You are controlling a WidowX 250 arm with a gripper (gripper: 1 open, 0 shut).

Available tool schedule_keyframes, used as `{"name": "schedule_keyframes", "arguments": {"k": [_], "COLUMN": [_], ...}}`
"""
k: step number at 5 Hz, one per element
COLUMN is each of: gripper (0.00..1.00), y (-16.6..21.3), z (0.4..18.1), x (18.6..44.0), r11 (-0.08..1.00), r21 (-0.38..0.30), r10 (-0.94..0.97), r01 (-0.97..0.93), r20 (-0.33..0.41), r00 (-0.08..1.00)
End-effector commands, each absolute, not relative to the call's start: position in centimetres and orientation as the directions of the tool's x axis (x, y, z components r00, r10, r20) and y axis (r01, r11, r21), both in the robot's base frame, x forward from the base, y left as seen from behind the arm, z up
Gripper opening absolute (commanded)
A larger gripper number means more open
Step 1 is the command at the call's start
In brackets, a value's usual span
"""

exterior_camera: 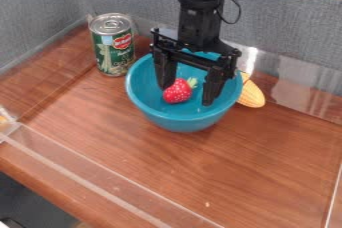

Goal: Remove the strawberry from inside the blue bowl and place it on the table

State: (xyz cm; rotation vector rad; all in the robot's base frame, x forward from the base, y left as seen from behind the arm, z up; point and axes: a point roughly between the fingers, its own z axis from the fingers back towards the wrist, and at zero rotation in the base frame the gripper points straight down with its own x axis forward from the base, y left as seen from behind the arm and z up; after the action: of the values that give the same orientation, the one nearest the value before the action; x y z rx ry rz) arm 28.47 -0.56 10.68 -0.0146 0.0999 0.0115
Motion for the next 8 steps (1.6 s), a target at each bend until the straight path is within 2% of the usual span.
{"name": "schedule_keyframes", "arguments": {"k": [1,2,3,4,5,6,7,8], "gripper": [0.00,1.00,1.00,0.00,1.00,1.00,0.00,1.00], "y": [-0.48,-0.58,-0.69,-0.68,-0.77,-0.90,-0.90,-1.01], "z": [11.19,11.32,11.52,11.20,11.45,11.65,11.40,11.72], "x": [28.66,28.64,28.63,28.68,28.65,28.64,28.70,28.70], "r11": [1.000,1.000,1.000,1.000,0.999,0.999,0.999,0.999], "r21": [-0.013,-0.018,-0.024,-0.023,-0.028,-0.033,-0.033,-0.037], "r10": [0.014,0.013,0.013,0.015,0.016,0.015,0.017,0.017], "r01": [-0.015,-0.014,-0.015,-0.017,-0.017,-0.017,-0.019,-0.019], "r20": [-0.076,-0.068,-0.060,-0.063,-0.055,-0.049,-0.050,-0.041], "r00": [0.997,0.998,0.998,0.998,0.998,0.999,0.999,0.999]}}
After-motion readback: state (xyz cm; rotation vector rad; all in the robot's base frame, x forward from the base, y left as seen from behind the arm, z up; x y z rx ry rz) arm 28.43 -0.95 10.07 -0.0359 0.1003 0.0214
